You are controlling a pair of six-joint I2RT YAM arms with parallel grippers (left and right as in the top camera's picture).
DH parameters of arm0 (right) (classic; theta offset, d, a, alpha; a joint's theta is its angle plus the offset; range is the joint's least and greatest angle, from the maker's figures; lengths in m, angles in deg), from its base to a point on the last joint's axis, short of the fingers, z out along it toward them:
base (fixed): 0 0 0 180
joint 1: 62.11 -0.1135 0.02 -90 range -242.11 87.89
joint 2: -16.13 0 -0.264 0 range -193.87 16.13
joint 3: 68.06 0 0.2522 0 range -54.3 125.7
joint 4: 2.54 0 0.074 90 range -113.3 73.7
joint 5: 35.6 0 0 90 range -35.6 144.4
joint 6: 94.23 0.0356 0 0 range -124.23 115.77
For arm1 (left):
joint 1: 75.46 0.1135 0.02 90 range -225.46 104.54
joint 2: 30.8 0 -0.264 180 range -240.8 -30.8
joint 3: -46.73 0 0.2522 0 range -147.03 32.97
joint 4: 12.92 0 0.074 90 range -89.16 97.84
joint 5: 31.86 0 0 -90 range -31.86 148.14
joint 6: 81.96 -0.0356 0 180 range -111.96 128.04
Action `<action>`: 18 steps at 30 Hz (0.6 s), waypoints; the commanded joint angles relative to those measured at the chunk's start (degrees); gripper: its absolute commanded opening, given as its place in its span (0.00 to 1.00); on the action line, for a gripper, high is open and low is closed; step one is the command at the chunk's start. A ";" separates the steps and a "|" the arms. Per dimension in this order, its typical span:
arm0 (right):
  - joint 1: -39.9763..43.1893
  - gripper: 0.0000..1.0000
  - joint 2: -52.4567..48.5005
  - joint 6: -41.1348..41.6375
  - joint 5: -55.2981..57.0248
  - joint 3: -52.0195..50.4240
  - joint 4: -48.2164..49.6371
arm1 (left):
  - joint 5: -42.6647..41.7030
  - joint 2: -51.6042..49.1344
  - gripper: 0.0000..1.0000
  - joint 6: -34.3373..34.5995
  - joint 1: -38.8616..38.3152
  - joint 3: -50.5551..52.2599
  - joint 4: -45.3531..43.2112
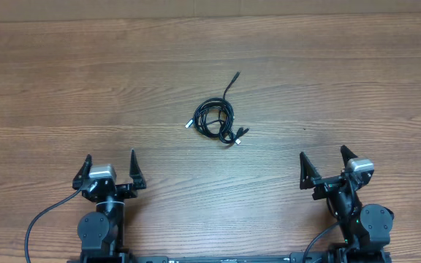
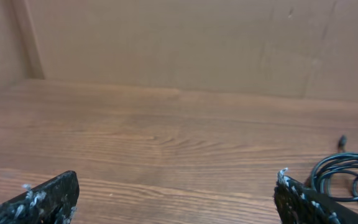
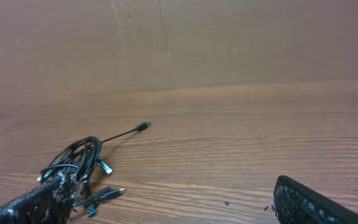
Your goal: Untangle cables
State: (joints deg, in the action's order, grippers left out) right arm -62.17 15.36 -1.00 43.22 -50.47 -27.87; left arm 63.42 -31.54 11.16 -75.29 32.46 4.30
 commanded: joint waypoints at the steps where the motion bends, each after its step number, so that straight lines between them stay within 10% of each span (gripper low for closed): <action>1: -0.07 1.00 0.44 5.92 -2.40 -0.11 0.22 | -2.58 -0.22 1.00 7.06 0.57 -0.57 1.03; 18: -0.11 1.00 -30.47 11.32 -6.99 31.30 -14.01 | -15.45 -46.86 1.00 2.08 -3.65 -48.06 23.15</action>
State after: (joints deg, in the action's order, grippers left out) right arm -62.14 -9.67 10.49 36.77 -27.03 -39.52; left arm 51.94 -70.66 16.75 -76.13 -7.19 24.67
